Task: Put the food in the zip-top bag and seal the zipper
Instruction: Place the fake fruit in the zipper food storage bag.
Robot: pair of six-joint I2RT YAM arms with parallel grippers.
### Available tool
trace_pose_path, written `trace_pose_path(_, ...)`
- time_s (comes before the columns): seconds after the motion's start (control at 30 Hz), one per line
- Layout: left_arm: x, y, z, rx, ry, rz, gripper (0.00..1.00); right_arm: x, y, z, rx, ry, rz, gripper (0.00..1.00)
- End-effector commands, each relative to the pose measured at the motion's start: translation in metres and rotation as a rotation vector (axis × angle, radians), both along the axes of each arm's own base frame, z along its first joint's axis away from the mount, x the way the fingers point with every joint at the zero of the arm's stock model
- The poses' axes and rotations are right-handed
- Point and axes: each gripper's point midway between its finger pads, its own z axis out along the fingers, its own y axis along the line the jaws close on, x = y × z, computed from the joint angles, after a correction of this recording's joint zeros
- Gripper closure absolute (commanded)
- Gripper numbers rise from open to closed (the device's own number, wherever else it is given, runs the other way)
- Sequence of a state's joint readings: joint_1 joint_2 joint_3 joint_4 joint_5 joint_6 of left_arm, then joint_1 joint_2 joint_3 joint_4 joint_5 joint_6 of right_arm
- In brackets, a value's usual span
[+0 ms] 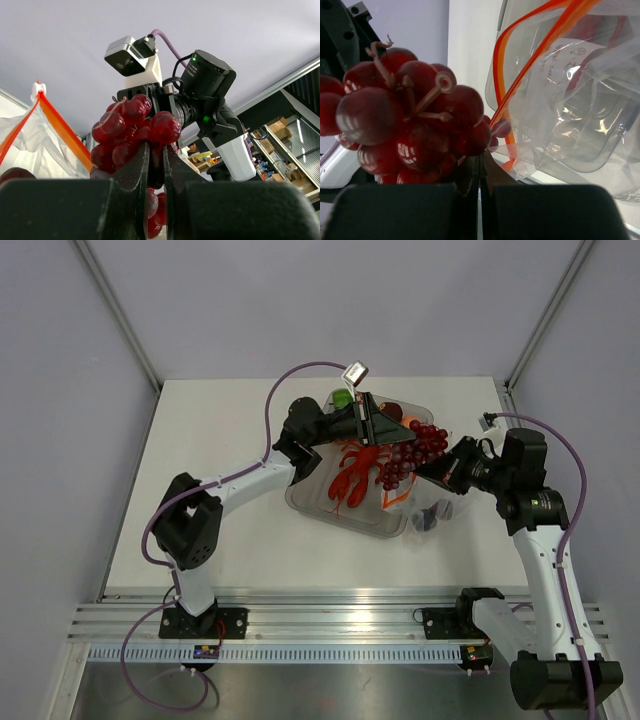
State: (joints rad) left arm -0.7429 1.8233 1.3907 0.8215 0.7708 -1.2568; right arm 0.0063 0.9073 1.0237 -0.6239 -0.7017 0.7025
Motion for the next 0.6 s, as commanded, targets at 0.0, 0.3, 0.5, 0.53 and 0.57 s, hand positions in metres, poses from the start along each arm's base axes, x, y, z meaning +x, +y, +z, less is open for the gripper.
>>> trace_pose_path(0.0, 0.004, 0.001, 0.012, -0.067, -0.051, 0.039, 1.0, -0.006, 0.01, 0.023, 0.058, -0.082, 0.065, 1.0)
trace_pose_path(0.3, 0.018, -0.005, -0.004, -0.037, 0.017, 0.092, 1.0, -0.01, 0.015, 0.034, 0.099, -0.112, 0.086, 1.0)
trace_pose_path(0.5, 0.024, -0.008, -0.015, -0.006, 0.049, 0.144, 1.0, -0.008, 0.016, 0.039, 0.112, -0.125, 0.087, 1.0)
trace_pose_path(0.53, 0.024, -0.007, -0.019, 0.004, 0.054, 0.148, 1.0, -0.008, 0.015, 0.041, 0.11, -0.13, 0.084, 1.0)
trace_pose_path(0.57, 0.026, -0.007, -0.021, 0.009, 0.056, 0.161, 1.0, -0.007, 0.015, 0.041, 0.108, -0.131, 0.081, 1.0)
